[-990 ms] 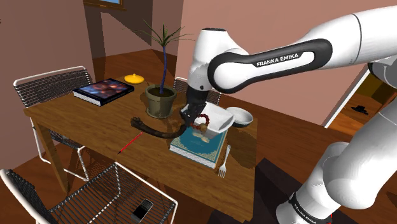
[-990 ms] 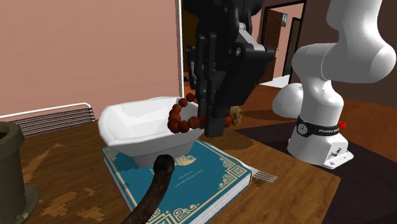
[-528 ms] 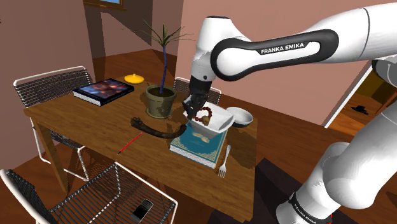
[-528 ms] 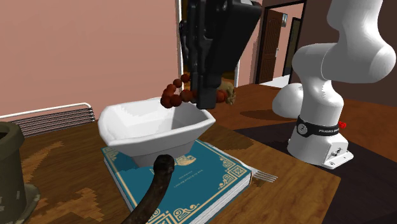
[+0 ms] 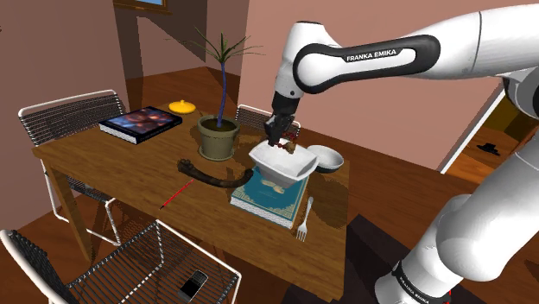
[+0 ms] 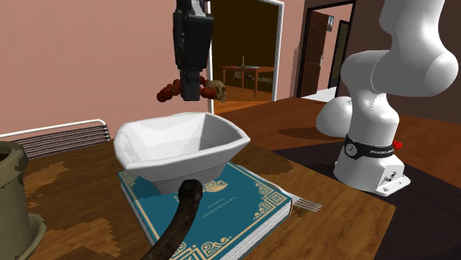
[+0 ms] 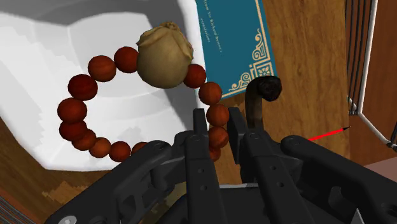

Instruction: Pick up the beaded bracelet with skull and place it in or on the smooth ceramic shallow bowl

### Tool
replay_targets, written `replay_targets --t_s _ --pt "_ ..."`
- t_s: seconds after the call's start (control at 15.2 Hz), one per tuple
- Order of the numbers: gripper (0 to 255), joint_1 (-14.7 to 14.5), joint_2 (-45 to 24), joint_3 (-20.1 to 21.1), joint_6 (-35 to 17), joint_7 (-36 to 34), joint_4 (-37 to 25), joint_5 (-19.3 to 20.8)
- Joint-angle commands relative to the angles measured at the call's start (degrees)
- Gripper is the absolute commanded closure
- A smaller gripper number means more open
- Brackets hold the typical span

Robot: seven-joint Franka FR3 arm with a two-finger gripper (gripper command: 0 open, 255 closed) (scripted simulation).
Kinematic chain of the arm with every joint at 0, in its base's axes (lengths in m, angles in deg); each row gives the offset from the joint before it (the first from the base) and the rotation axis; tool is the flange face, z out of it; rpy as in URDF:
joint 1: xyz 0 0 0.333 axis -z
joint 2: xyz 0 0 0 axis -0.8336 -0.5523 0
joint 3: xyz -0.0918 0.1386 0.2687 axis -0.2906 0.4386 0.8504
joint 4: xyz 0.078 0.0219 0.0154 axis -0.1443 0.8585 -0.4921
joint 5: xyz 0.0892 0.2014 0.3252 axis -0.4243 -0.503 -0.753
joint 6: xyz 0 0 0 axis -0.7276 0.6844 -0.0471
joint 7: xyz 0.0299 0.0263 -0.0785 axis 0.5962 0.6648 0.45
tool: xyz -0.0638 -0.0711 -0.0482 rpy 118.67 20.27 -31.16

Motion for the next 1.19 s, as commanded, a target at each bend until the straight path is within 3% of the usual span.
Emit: replay_targets --t_s 0.0,0.26,1.12 --pt "255 1.4 -0.7 -1.7 0.7 3.1 -1.3 0.1" --pt "255 3.8 -2.8 -4.5 1.6 8.2 -4.3 0.3" --pt "255 3.8 -5.5 -4.4 -8.2 8.0 2.7 0.6"
